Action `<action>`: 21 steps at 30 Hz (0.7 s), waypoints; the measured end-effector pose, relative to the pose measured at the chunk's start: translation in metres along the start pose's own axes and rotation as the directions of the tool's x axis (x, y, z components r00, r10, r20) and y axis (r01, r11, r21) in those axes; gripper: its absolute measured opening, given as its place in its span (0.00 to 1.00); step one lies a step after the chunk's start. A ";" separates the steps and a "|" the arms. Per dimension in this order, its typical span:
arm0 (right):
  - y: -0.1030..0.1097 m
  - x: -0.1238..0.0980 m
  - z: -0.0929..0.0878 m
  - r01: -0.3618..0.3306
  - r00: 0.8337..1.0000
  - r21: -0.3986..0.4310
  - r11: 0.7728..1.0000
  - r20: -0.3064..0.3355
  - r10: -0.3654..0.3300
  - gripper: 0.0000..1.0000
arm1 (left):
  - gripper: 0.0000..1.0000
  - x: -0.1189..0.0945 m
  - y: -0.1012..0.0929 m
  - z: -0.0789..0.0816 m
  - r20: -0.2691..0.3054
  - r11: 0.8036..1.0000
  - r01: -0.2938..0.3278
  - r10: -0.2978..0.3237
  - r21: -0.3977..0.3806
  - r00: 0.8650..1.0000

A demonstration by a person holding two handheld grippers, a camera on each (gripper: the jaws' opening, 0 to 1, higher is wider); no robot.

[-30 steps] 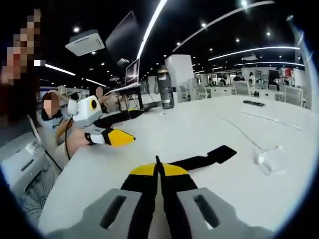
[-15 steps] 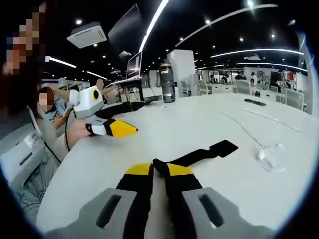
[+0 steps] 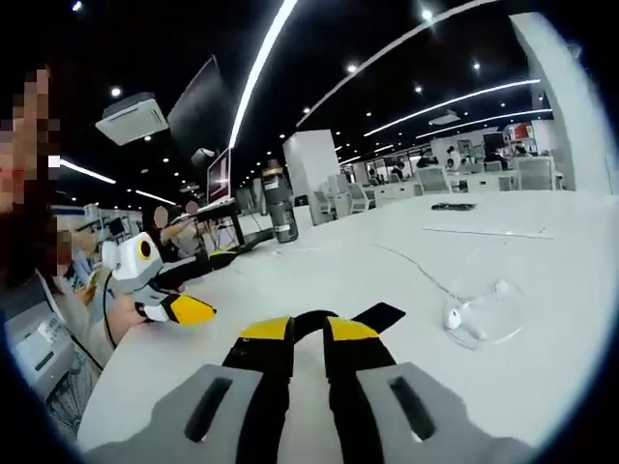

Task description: Peel open the Velcro strap on the desktop, arrange the wired earphones neatly onto it, and close the Velcro strap to secure them.

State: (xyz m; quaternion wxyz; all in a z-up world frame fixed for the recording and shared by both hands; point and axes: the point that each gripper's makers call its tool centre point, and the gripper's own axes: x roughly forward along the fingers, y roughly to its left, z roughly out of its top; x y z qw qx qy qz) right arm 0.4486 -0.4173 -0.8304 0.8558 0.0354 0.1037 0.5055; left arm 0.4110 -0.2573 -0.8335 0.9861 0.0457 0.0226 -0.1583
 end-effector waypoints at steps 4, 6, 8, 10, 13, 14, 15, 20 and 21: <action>-0.013 0.010 0.000 0.033 0.999 -0.014 0.999 -0.008 -0.033 0.14 | 0.93 0.000 -0.002 0.000 -0.001 1.000 0.009 -0.009 0.006 1.000; -0.021 0.016 0.001 0.056 0.998 -0.024 0.998 -0.008 -0.057 0.14 | 0.93 0.000 -0.003 0.000 0.000 1.000 0.014 -0.014 0.007 1.000; -0.028 0.022 0.003 0.077 0.997 -0.041 0.996 0.002 -0.077 0.14 | 0.93 -0.001 -0.004 0.001 0.003 1.000 0.020 -0.020 0.007 1.000; -0.032 0.027 0.002 0.088 0.996 -0.052 0.995 -0.005 -0.088 0.13 | 0.93 -0.001 -0.004 0.001 0.002 1.000 0.022 -0.022 0.008 1.000; -0.041 0.034 -0.003 0.115 0.992 -0.104 0.988 -0.034 -0.119 0.13 | 0.93 0.000 -0.004 0.001 0.001 1.000 0.023 -0.023 0.008 1.000; -0.046 0.036 -0.003 0.120 0.991 -0.126 0.985 -0.038 -0.126 0.13 | 0.93 0.000 -0.004 0.001 0.000 1.000 0.023 -0.023 0.009 1.000; -0.047 0.038 -0.003 0.122 0.991 -0.141 0.983 -0.041 -0.129 0.13 | 0.93 0.000 -0.004 0.001 -0.001 1.000 0.024 -0.024 0.011 1.000; -0.050 0.044 -0.009 0.111 0.989 -0.173 0.979 -0.074 -0.126 0.12 | 0.93 0.001 -0.003 -0.001 -0.009 1.000 0.019 -0.019 0.017 1.000; -0.049 0.043 -0.010 0.108 0.989 -0.176 0.978 -0.078 -0.123 0.12 | 0.93 0.001 -0.003 -0.001 -0.010 1.000 0.018 -0.018 0.017 1.000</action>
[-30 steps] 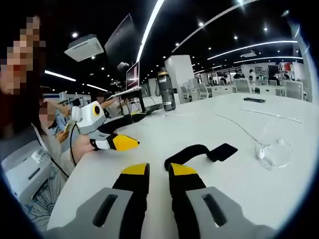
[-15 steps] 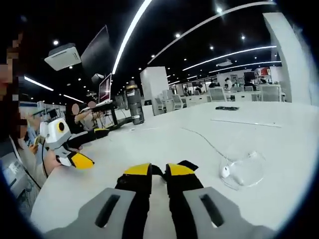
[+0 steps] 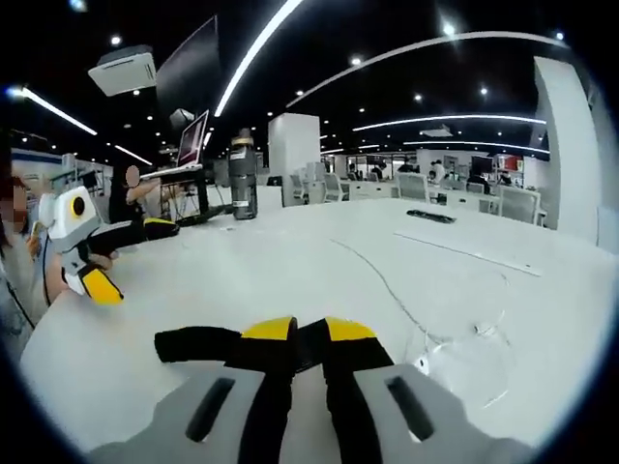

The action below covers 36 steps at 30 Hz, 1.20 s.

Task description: Peel open the Velcro strap on the desktop, arrange the wired earphones neatly onto it, and close the Velcro strap to secure them.

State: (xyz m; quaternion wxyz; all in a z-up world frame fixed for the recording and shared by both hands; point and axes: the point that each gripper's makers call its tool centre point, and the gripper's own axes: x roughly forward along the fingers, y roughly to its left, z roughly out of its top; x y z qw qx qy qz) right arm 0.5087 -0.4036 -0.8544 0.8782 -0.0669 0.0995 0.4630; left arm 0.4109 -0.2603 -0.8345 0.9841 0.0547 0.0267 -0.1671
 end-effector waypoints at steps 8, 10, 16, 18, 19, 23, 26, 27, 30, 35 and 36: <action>0.005 0.000 -0.003 -0.006 1.000 -0.047 0.999 -0.015 0.005 0.12 | 0.93 0.001 0.002 0.001 0.002 0.999 0.000 0.000 -0.034 1.000; 0.005 0.000 -0.003 -0.009 1.000 -0.052 0.999 -0.013 0.008 0.12 | 0.93 0.001 0.002 0.000 0.000 0.999 -0.003 0.003 -0.033 1.000; 0.012 0.001 -0.001 -0.033 0.999 -0.063 0.997 -0.008 0.032 0.12 | 0.93 0.002 0.003 -0.003 -0.015 1.000 -0.010 0.010 -0.024 1.000; 0.016 0.000 -0.002 -0.046 0.999 -0.063 0.997 -0.008 0.046 0.12 | 0.93 0.002 0.003 -0.003 -0.018 1.000 -0.014 0.014 -0.026 1.000; 0.018 0.000 -0.002 -0.055 0.998 -0.064 0.996 -0.007 0.055 0.12 | 0.93 0.002 0.004 -0.003 -0.019 1.000 -0.016 0.016 -0.025 1.000; 0.027 -0.002 -0.002 -0.096 0.995 -0.063 0.993 -0.008 0.095 0.12 | 0.93 0.002 0.005 -0.004 -0.022 0.999 -0.022 0.021 -0.031 1.000; 0.035 -0.004 -0.003 -0.132 0.991 -0.060 0.989 -0.012 0.132 0.12 | 0.93 0.002 0.007 -0.004 -0.023 0.999 -0.031 0.030 -0.039 0.999; 0.036 -0.005 -0.003 -0.140 0.990 -0.056 0.989 -0.014 0.139 0.12 | 0.93 0.002 0.008 -0.004 -0.023 0.999 -0.034 0.033 -0.042 0.999; 0.038 -0.007 -0.003 -0.156 0.988 -0.051 0.986 -0.019 0.155 0.12 | 0.93 0.002 0.008 -0.005 -0.025 0.998 -0.039 0.038 -0.046 0.999; 0.046 -0.015 -0.005 -0.182 0.983 -0.049 0.982 -0.023 0.181 0.13 | 0.93 0.002 0.009 -0.007 -0.035 0.998 -0.049 0.048 -0.036 0.998; 0.046 -0.015 -0.005 -0.186 0.982 -0.046 0.981 -0.024 0.185 0.13 | 0.93 0.002 0.009 -0.007 -0.036 0.998 -0.049 0.048 -0.035 0.998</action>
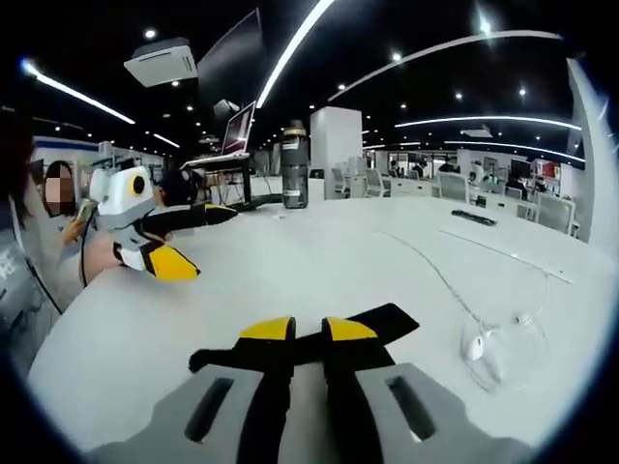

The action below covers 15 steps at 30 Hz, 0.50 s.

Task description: Peel open the Velcro strap on the desktop, arrange the wired earphones neatly onto it, and close the Velcro strap to secure them.

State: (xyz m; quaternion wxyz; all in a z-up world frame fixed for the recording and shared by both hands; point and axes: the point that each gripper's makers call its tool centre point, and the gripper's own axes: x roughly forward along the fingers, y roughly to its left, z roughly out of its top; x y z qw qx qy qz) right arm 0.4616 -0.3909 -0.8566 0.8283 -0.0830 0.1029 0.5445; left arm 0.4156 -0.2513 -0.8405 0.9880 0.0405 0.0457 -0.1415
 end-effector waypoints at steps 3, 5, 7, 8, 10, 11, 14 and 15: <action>0.003 -0.001 0.000 -0.009 1.000 0.004 1.000 -0.002 0.009 0.13 | 0.93 0.000 0.000 0.001 0.003 1.000 0.002 -0.002 -0.004 1.000; 0.005 -0.002 -0.001 -0.016 1.000 -0.001 1.000 -0.004 0.016 0.13 | 0.93 0.000 0.001 0.002 0.005 1.000 0.004 -0.004 -0.011 1.000; 0.010 -0.004 -0.001 -0.020 1.000 -0.004 1.000 -0.005 0.019 0.13 | 0.93 -0.001 0.001 0.003 0.011 1.000 0.007 -0.007 -0.017 1.000; 0.012 -0.005 -0.002 -0.023 1.000 -0.004 1.000 -0.005 0.023 0.13 | 0.93 -0.001 0.001 0.003 0.013 1.000 0.006 -0.005 -0.020 1.000; 0.016 -0.007 -0.002 -0.030 1.000 0.003 1.000 -0.006 0.030 0.13 | 0.93 -0.001 0.003 0.004 0.017 1.000 -0.003 0.003 -0.023 1.000; 0.018 -0.009 -0.002 -0.032 0.999 0.005 0.999 -0.005 0.032 0.14 | 0.93 -0.001 0.003 0.005 0.021 1.000 -0.006 0.007 -0.023 1.000; 0.027 -0.013 -0.003 -0.040 0.999 0.005 0.999 -0.004 0.040 0.14 | 0.93 0.001 0.000 0.006 0.020 0.999 0.017 -0.017 -0.030 1.000; 0.031 -0.014 -0.003 -0.047 0.999 0.009 0.999 -0.002 0.047 0.14 | 0.93 0.001 -0.001 0.005 0.017 0.999 0.026 -0.026 -0.026 1.000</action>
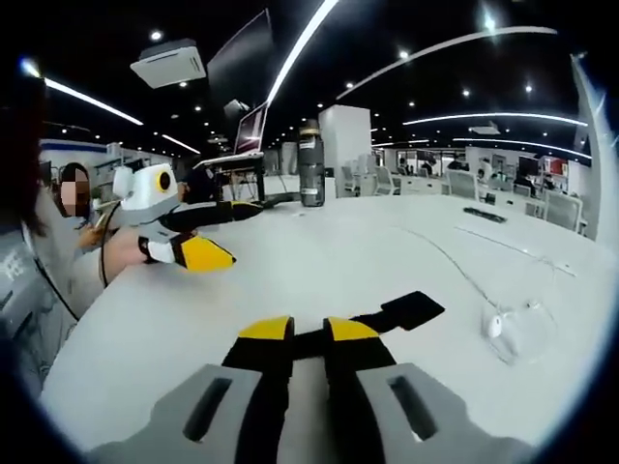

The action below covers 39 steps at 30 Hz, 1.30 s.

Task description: Peel open the Velcro strap on the desktop, arrange the wired earphones neatly onto it, and close the Velcro strap to secure them.

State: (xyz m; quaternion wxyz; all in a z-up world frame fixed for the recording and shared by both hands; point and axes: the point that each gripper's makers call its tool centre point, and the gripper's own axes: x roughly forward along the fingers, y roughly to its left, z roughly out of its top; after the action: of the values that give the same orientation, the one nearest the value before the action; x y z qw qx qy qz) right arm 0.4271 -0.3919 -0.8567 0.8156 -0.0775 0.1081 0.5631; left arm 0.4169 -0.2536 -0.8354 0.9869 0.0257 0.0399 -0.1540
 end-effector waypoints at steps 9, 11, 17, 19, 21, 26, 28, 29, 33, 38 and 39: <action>0.008 -0.011 0.015 -0.013 0.997 0.099 0.995 0.082 0.005 0.21 | 0.94 0.003 -0.035 0.011 0.043 0.982 0.186 -0.185 -0.038 0.982; 0.005 -0.016 0.019 -0.009 0.995 0.119 0.993 0.105 -0.004 0.21 | 0.94 0.004 -0.040 0.009 0.033 0.979 0.203 -0.202 -0.028 0.979; -0.012 -0.028 0.025 0.048 0.986 0.157 0.986 0.148 -0.072 0.21 | 0.94 0.013 -0.036 0.017 0.034 0.974 0.219 -0.221 0.060 0.975; -0.020 -0.032 0.027 0.072 0.982 0.164 0.984 0.162 -0.099 0.21 | 0.93 0.019 -0.032 0.019 0.016 0.971 0.224 -0.226 0.082 0.974; -0.027 -0.036 0.028 0.093 0.977 0.178 0.980 0.173 -0.124 0.21 | 0.93 0.026 -0.030 0.024 0.000 0.964 0.237 -0.239 0.121 0.971; -0.034 -0.037 0.030 0.120 0.972 0.180 0.976 0.179 -0.152 0.21 | 0.92 0.045 -0.033 0.037 -0.020 0.937 0.250 -0.253 0.244 0.967; -0.034 -0.037 0.030 0.122 0.971 0.179 0.976 0.182 -0.154 0.21 | 0.91 0.051 -0.040 0.040 -0.029 0.933 0.282 -0.282 0.224 0.959; -0.034 -0.038 0.031 0.120 0.971 0.179 0.977 0.184 -0.153 0.21 | 0.88 0.055 -0.047 0.042 -0.032 0.926 0.318 -0.318 0.202 0.948; -0.039 -0.041 0.035 0.122 0.966 0.194 0.973 0.203 -0.161 0.21 | 0.79 0.068 -0.061 0.043 -0.083 0.906 0.389 -0.380 0.166 0.921; -0.044 -0.044 0.038 0.138 0.957 0.209 0.968 0.222 -0.184 0.21 | 0.76 0.081 -0.074 0.046 -0.162 0.866 0.448 -0.420 0.224 0.893; -0.045 -0.045 0.039 0.143 0.956 0.210 0.967 0.225 -0.190 0.21 | 0.75 0.083 -0.075 0.050 -0.167 0.863 0.451 -0.422 0.228 0.891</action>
State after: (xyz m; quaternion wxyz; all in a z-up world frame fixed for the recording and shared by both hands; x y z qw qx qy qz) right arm 0.4576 -0.4389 -0.8072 0.8709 0.0621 0.0543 0.4845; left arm 0.4763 -0.3527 -0.7959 0.9104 0.1541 0.0791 -0.3758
